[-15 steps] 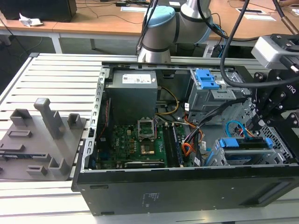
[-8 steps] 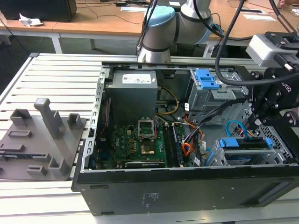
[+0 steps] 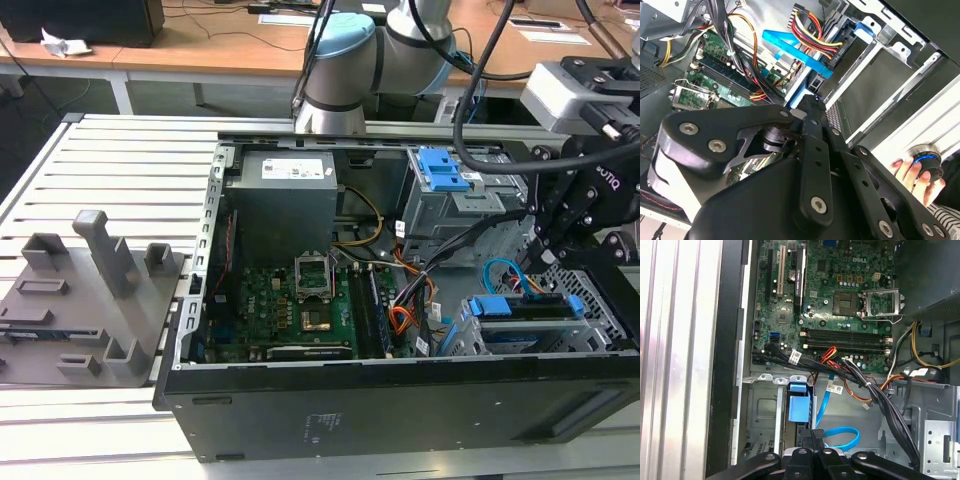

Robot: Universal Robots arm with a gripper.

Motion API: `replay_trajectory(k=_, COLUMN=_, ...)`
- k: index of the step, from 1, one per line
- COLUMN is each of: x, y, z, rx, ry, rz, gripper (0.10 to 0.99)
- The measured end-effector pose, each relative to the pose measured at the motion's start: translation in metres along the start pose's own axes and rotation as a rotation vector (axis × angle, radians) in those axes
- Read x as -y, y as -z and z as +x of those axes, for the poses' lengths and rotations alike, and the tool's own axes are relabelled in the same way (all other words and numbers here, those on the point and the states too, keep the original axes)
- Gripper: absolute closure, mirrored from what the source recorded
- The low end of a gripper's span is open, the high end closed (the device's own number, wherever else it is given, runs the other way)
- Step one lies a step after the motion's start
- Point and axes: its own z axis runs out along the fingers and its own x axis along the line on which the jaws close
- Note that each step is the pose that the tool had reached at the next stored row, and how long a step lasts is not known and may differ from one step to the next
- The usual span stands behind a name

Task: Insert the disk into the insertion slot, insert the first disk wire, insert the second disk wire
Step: 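Insert the second disk wire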

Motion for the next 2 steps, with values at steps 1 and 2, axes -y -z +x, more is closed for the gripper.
replay_trajectory(k=1, x=0.0, y=0.0, z=0.0, rx=-0.0001, ry=0.0, rz=0.0, gripper=0.98)
replay_trajectory(k=2, x=0.0, y=0.0, z=0.0, rx=0.0, ry=0.0, rz=0.0, gripper=0.98)
